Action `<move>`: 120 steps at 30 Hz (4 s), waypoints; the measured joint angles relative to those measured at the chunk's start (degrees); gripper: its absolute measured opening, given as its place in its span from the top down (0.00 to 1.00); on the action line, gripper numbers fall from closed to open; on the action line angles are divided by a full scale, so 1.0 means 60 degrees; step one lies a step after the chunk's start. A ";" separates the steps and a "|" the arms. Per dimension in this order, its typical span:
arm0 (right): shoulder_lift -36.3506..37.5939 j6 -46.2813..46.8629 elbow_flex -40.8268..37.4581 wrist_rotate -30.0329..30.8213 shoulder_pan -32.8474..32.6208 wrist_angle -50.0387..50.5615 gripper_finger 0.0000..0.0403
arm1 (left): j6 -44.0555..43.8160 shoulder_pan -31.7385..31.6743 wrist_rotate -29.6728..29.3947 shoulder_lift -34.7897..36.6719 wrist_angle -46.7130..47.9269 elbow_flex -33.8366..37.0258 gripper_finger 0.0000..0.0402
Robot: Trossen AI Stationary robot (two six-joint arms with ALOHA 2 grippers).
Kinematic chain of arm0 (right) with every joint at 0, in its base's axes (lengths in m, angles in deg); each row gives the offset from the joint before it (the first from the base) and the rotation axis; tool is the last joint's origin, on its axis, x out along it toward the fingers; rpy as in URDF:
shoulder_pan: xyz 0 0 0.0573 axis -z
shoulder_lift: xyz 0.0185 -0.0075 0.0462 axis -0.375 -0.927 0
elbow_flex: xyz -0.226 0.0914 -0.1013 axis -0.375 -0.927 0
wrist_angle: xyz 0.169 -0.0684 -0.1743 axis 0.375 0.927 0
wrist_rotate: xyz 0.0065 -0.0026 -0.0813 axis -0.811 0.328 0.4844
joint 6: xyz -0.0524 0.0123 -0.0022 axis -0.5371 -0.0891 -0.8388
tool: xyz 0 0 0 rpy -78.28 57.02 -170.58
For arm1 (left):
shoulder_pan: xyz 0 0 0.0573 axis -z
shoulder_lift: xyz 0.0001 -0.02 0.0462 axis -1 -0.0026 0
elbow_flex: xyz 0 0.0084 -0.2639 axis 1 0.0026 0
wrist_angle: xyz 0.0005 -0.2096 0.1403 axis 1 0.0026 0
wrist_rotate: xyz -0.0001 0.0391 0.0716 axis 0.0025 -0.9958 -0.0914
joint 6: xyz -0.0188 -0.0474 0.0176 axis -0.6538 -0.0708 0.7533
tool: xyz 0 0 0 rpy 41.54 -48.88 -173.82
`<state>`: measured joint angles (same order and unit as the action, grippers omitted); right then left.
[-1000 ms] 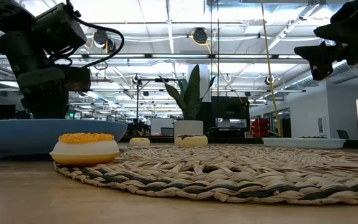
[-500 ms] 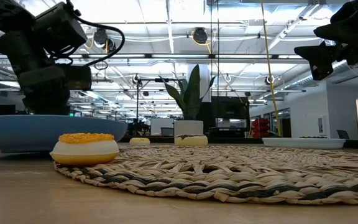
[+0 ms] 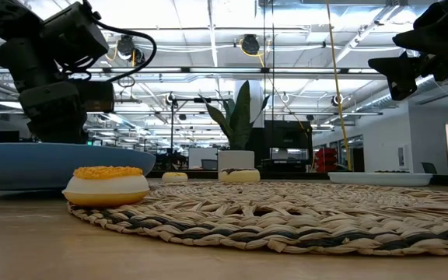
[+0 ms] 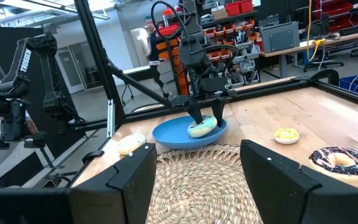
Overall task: Pick & Place donuts
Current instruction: Put the large light blue donut on the blue plate, then put the large white donut on the blue plate
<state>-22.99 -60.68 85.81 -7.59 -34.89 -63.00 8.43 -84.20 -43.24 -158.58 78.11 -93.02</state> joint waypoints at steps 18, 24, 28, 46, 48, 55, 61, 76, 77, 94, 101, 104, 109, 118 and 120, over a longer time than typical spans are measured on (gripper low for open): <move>-0.0003 0.0000 0.0000 -0.0001 0.0004 0.0000 0.46 | -0.0519 -0.0008 0.0689 0.0826 -0.0012 0.0004 0.39; -0.0002 0.0000 0.0000 0.0003 0.0004 0.0000 0.46 | -0.0526 -0.0008 0.0645 0.1475 -0.0019 0.0004 0.39; 0.0001 0.0000 0.0002 0.0003 0.0002 0.0000 0.46 | -0.0506 -0.0008 0.0652 0.1869 -0.0034 0.0004 0.39; -0.0003 0.0000 0.0000 0.0003 0.0000 -0.0003 0.46 | -0.0739 0.0205 0.0684 0.2554 -0.0927 0.0004 0.39; -0.0003 0.0000 0.0000 0.0003 0.0004 0.0000 0.46 | -0.0784 0.0168 0.0683 0.2550 -0.0925 0.0004 0.39; 0.0001 0.0000 0.0000 0.0003 0.0000 0.0000 0.46 | 0.0446 0.1016 0.1763 0.2550 -0.2935 0.0011 0.39; -0.0002 0.0000 0.0000 0.0003 0.0003 0.0000 0.46 | 0.1929 0.2991 0.0187 0.2342 -0.4318 -0.0401 0.39; -0.0003 0.0000 0.0000 0.0003 0.0003 -0.0014 0.46 | -0.0905 0.5545 -0.2002 -0.2874 0.3228 -0.6129 0.39; -0.0003 0.0000 0.0000 0.0003 0.0004 -0.0021 0.46 | -0.1195 0.5613 -0.1865 -0.3208 0.3528 -0.6417 0.39; -0.0003 0.0000 0.0000 0.0003 0.0000 -0.0004 0.46 | -0.7374 0.6922 -0.0805 -0.5641 0.5815 -0.8754 0.39; -0.0003 0.0000 0.0000 0.0003 0.0003 -0.0004 0.46 | -0.9892 0.7430 -0.1047 -0.6006 0.5802 -0.8754 0.39; -0.0003 0.0000 0.0000 0.0003 0.0000 -0.0004 0.46 | -1.0554 0.7441 -0.1158 -0.6124 0.5828 -0.8743 0.39; -0.0003 0.0000 0.0000 0.0003 0.0001 -0.0004 0.46 | -1.1026 0.7270 -0.1114 -0.6175 0.5990 -0.8743 0.39; -0.0003 0.0000 0.0000 0.0003 0.0000 -0.0004 0.46 | -1.2294 0.7124 -0.0612 -0.6178 0.7176 -0.8743 0.39; -0.0003 0.0000 0.0000 0.0003 0.0004 -0.0004 0.46 | -1.2530 0.7126 -0.0626 -0.6178 0.7241 -0.8743 0.39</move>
<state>-23.01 -60.68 85.81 -7.57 -34.86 -63.02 -66.75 -41.44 -47.00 -195.65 121.56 -145.48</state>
